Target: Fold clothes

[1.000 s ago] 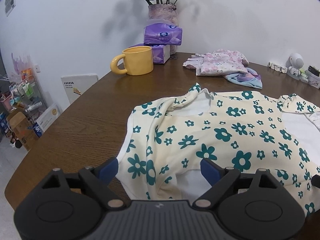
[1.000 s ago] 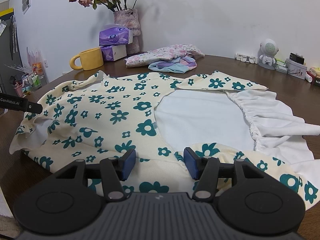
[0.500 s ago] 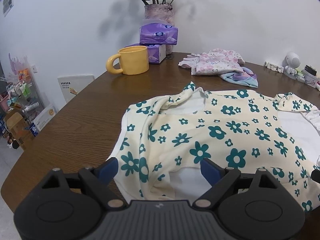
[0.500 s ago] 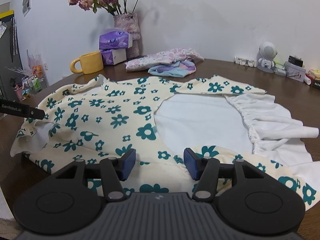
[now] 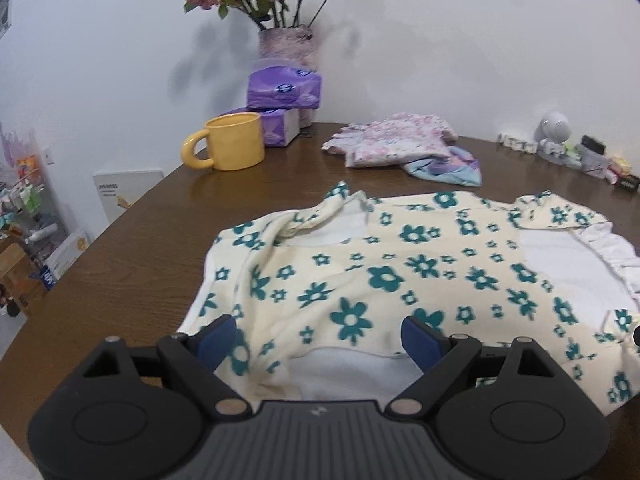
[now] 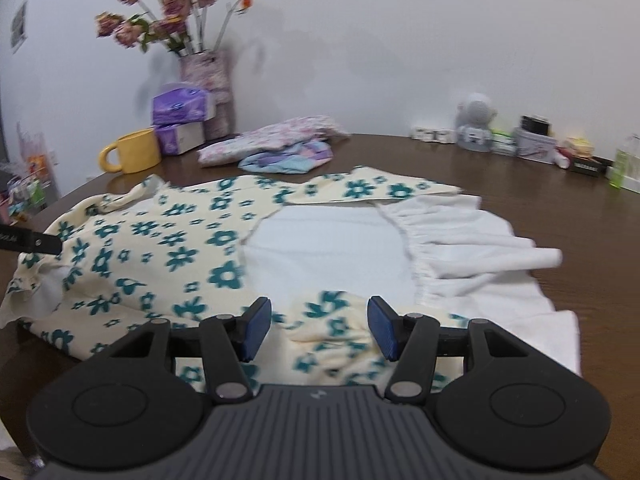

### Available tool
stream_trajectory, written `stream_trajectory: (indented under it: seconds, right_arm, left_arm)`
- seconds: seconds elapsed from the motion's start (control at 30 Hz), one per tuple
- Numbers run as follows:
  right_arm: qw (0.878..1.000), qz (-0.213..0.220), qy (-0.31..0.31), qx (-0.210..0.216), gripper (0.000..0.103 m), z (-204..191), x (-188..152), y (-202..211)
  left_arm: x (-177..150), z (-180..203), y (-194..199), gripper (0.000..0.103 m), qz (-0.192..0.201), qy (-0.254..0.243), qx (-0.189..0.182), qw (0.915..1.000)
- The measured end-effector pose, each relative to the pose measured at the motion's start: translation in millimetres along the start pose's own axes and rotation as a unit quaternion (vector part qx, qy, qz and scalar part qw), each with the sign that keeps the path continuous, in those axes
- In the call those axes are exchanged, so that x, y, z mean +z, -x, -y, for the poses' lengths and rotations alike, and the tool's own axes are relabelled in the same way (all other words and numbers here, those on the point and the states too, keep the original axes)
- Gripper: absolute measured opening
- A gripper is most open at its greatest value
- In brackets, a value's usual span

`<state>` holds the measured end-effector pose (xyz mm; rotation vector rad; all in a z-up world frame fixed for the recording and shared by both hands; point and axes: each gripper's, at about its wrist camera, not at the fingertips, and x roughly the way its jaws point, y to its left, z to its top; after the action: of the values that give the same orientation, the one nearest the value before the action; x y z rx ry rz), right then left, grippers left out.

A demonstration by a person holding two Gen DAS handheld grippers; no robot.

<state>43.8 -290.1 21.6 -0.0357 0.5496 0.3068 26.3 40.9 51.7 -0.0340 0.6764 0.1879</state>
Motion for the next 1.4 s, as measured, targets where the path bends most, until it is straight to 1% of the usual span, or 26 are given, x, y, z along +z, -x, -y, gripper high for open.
stream_trajectory:
  seconds: [0.2, 0.3, 0.37, 0.47, 0.57, 0.67, 0.77, 0.8, 0.83, 0.93, 0.97, 1.0, 1.07, 1.17, 1.3, 1.33, 1.4]
  right_arm:
    - [0.999, 0.01, -0.02, -0.04, 0.055, 22.8, -5.3, 17.9]
    - [0.998, 0.012, -0.029, -0.054, 0.055, 32.6, -9.2, 25.1]
    - [0.997, 0.012, -0.035, -0.063, 0.054, 40.0, -10.8, 26.6]
    - [0.996, 0.011, -0.044, -0.076, 0.054, 51.4, -12.4, 27.1]
    - [0.994, 0.011, -0.051, -0.095, 0.054, 65.6, -11.1, 24.0]
    - [0.994, 0.001, -0.058, -0.094, 0.054, 77.2, -9.7, 17.0]
    - [0.996, -0.019, -0.056, -0.067, 0.053, 79.0, -10.2, 6.6]
    - [0.996, -0.026, -0.051, -0.062, 0.051, 78.0, -10.9, 3.3]
    - [0.997, -0.032, -0.046, -0.059, 0.049, 77.1, -11.5, 0.3]
    - [0.997, -0.044, -0.037, -0.051, 0.031, 76.3, -12.9, -5.7]
    - [0.997, -0.046, -0.036, -0.046, 0.022, 76.7, -13.0, -6.6]
    - [0.997, -0.046, -0.034, -0.044, 0.018, 77.6, -12.6, -7.0]
    - [0.997, -0.049, -0.035, -0.046, 0.013, 80.7, -11.6, -7.5]
    - [0.996, -0.056, -0.045, -0.046, 0.011, 87.2, -10.5, -6.3]
    - [0.996, -0.06, -0.034, -0.056, 0.011, 83.8, -9.8, -6.6]
    - [0.996, -0.061, -0.034, -0.059, 0.011, 82.7, -8.8, -6.8]
    - [0.995, -0.057, -0.055, -0.054, 0.012, 83.4, -5.3, -4.1]
  left_arm:
    - [-0.1, 11.9, 2.7, 0.089, 0.004, -0.016, -0.026, 0.9995]
    - [-1.4, 21.3, 6.0, 0.089, 0.007, -0.033, -0.044, 0.9985]
    - [-2.7, 27.6, 8.0, 0.088, 0.009, -0.045, -0.055, 0.9974]
    - [-7.2, 33.5, 5.0, 0.086, 0.004, -0.056, -0.064, 0.9964]
    - [-11.6, 39.5, 2.1, 0.085, -0.002, -0.066, -0.073, 0.9951]
    - [-16.0, 45.4, -0.8, 0.084, -0.008, -0.076, -0.083, 0.9936]
    - [-19.7, 49.5, -4.1, 0.077, -0.014, -0.085, -0.09, 0.9922]
    - [-20.5, 49.9, -5.5, 0.075, -0.016, -0.087, -0.091, 0.9919]
    - [-21.3, 50.2, -6.8, 0.071, -0.019, -0.089, -0.092, 0.9915]
    - [-24.0, 50.8, -10.5, 0.065, -0.031, -0.093, -0.095, 0.9906]
    - [-25.0, 50.9, -12.0, 0.063, -0.036, -0.095, -0.093, 0.9905]
    - [-26.0, 50.9, -13.5, 0.062, -0.04, -0.096, -0.092, 0.9903]
    - [-27.4, 48.4, -14.1, 0.062, -0.041, -0.09, -0.094, 0.9906]
    - [-27.6, 44.9, -14.8, 0.064, -0.041, -0.084, -0.093, 0.9912]
    - [-27.5, 40.6, -14.9, 0.064, -0.039, -0.077, -0.093, 0.9919]
    - [-27.3, 39.8, -14.2, 0.063, -0.038, -0.077, -0.093, 0.9919]
    - [-26.1, 37.6, -10.4, 0.062, -0.03, -0.078, -0.093, 0.9921]
